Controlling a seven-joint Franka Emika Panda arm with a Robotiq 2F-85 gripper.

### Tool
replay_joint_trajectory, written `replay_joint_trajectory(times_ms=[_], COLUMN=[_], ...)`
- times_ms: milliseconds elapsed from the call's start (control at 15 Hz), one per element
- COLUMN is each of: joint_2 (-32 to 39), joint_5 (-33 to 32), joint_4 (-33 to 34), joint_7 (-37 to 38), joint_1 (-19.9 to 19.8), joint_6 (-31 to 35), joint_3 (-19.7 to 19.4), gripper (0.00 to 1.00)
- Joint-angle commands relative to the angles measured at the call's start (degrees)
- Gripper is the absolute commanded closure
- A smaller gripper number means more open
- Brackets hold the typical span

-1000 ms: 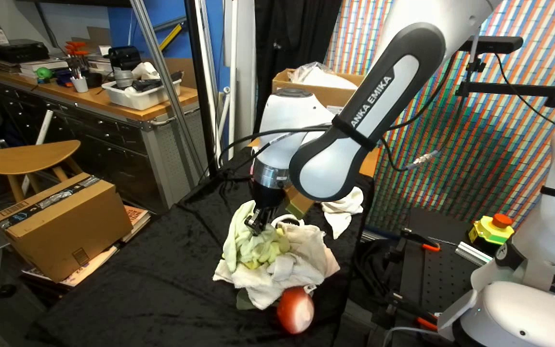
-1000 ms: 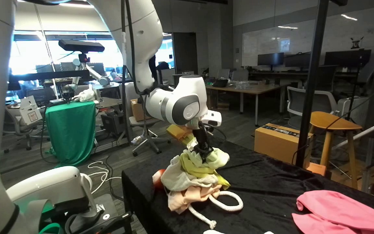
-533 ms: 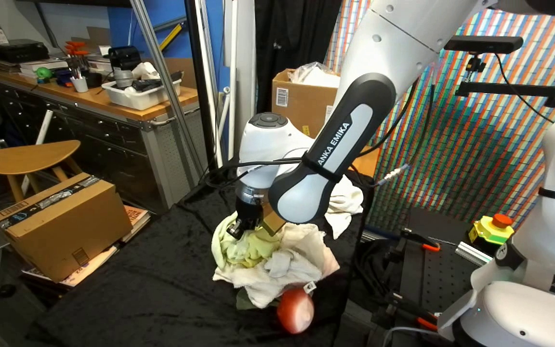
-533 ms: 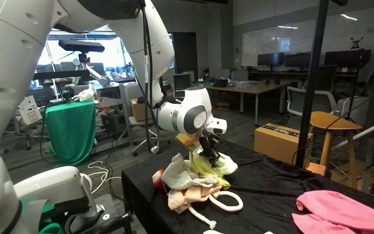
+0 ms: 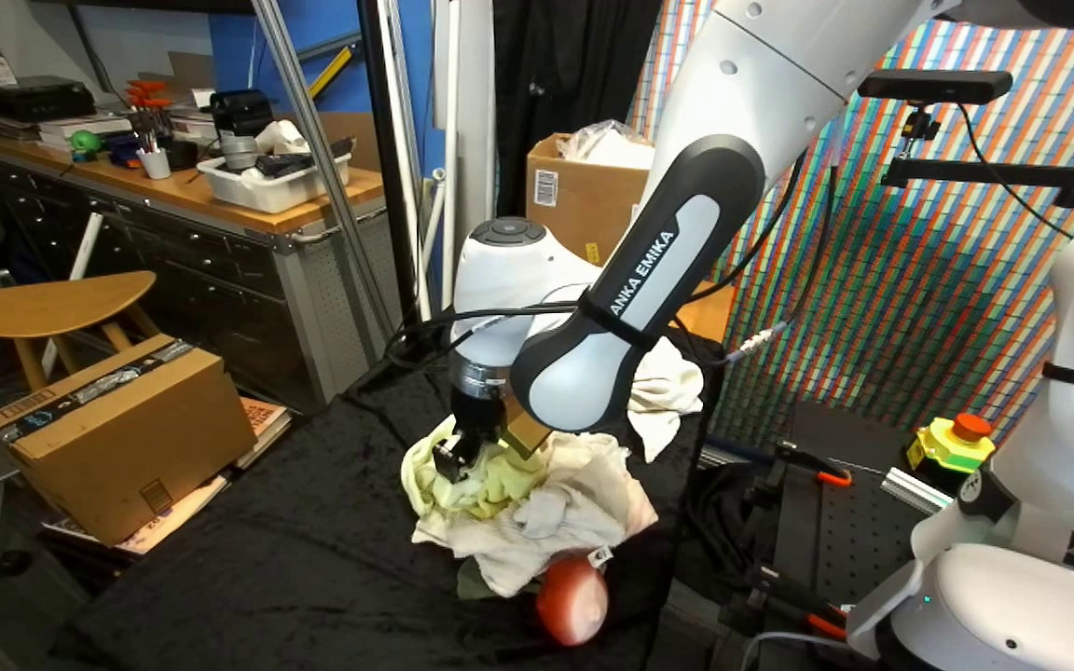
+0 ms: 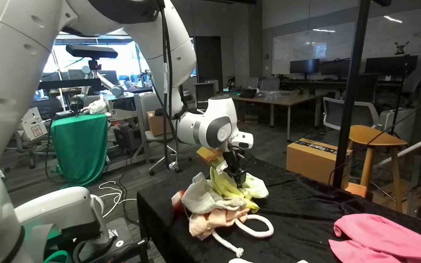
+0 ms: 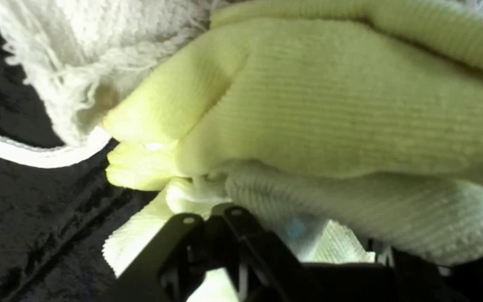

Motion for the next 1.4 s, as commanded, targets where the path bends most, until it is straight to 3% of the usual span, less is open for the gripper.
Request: replay_joint_trajectory(times_ms=[0, 133, 533, 600, 867, 1067, 1333], joint_2=[-6.8, -9.8, -16.6, -16.8, -14.2, -11.5, -6.9], joint_5=[-0.8, -1.5, -2.2, -3.7, -9.9, -12.6, -10.9], joint_4=[-6.0, -8.8, -13.3, -13.0, -8.6, -4.1, 2.2], joint_7=[0.3, 1.9, 5.9, 8.3, 15.4, 17.2, 16.9], joint_1=[0.8, 1.1, -0.2, 0.5, 2.4, 1.8, -0.6], joint_6=[0.7, 2.6, 5.5, 5.9, 6.2, 4.8, 3.3], joint_3=[-1.4, -3.0, -6.7, -8.8, -16.9, -21.9, -25.7], gripper=[0.1, 0.01, 0.0, 0.0, 0.0, 0.0, 0.0])
